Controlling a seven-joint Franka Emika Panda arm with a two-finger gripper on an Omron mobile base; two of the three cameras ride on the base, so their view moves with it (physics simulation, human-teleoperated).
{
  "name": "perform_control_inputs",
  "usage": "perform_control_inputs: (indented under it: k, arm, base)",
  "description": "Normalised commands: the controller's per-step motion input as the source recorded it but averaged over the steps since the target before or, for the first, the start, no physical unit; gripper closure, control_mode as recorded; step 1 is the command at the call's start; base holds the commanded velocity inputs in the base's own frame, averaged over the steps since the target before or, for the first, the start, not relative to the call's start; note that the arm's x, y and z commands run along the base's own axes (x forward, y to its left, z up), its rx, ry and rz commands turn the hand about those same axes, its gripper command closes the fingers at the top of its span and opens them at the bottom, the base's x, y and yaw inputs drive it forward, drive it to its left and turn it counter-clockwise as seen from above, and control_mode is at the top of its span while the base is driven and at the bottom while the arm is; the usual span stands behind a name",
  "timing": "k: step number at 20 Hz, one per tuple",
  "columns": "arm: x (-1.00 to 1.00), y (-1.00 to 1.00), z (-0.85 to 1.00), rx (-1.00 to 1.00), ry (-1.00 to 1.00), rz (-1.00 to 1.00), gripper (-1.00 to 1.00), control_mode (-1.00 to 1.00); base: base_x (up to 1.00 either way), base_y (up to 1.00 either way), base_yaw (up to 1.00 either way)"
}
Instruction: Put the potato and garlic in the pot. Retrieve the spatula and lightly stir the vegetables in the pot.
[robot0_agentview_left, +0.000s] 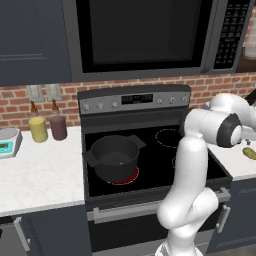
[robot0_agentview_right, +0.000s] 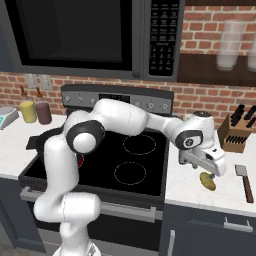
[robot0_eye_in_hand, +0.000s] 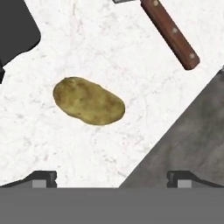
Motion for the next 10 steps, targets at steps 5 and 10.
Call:
perform_control_inputs:
  k: [5,10]
  arm:
    - [0.05,0.0,-0.21,0.0,0.09,0.08,-1.0,-1.0]
    - [0.2,0.07,-0.31,0.0,0.18,0.33,-1.0,-1.0]
  base:
    - [0.0,0.0,0.0]
    - [0.0,0.0,0.0]
